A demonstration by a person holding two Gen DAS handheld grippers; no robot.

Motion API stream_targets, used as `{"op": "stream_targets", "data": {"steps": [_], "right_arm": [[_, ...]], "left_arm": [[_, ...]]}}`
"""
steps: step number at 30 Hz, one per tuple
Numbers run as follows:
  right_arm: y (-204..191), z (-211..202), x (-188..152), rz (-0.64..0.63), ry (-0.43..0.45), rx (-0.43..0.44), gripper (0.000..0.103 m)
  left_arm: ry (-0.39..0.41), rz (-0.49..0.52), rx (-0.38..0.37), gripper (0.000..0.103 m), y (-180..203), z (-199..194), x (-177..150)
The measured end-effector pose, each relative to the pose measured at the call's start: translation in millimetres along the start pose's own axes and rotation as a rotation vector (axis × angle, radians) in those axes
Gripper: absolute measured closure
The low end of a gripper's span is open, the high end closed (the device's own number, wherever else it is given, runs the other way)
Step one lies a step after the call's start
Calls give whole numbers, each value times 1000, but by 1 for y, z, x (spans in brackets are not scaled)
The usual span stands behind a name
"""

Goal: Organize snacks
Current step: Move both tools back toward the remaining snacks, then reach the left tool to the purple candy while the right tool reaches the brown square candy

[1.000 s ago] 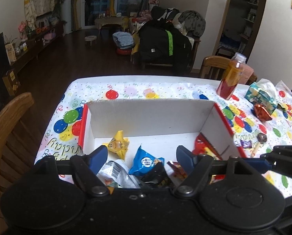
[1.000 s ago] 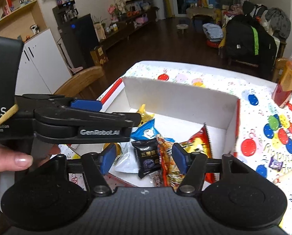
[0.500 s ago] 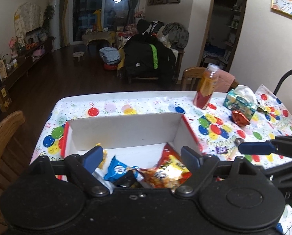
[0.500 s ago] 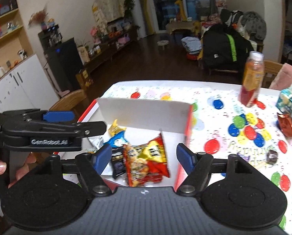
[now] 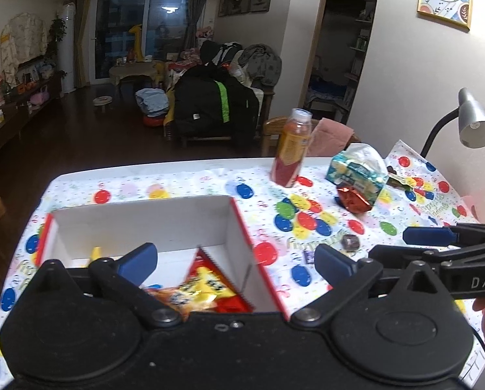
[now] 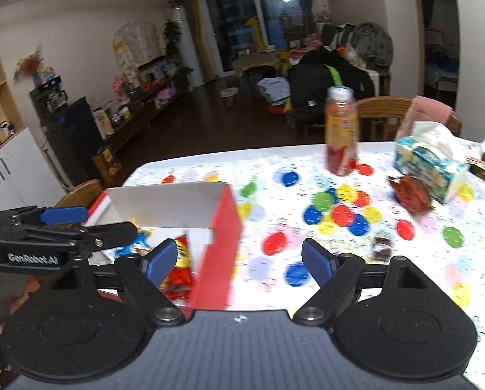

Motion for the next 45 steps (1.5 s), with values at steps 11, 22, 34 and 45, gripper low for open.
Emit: {"op": "stream_targets", "data": {"steps": [11,22,34,45], "right_arm": [[88,-30,-16,19,-22,-106,19],[175,-26,-12,112,-54,-164,19],[225,20,-14,182,-125,-154,19],[249,64,-16,248,-173,-145,34]], "left_arm": [[-19,2,-17,0,73,25,0],[-54,29,21,2,140,66,-11],[-129,53,62,22,183,127,-32],[-224,38,65,41,191,175,-47]]}}
Point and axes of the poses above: each gripper's, at about its wrist camera, not at the fingertips, and z roughly the way its jaws point, y to its right, x to its top, the point moved 6 cm from there along z, roughly the way its jaws point, and after that the axes turned 15 degrees about x, right-handed, at the moved point
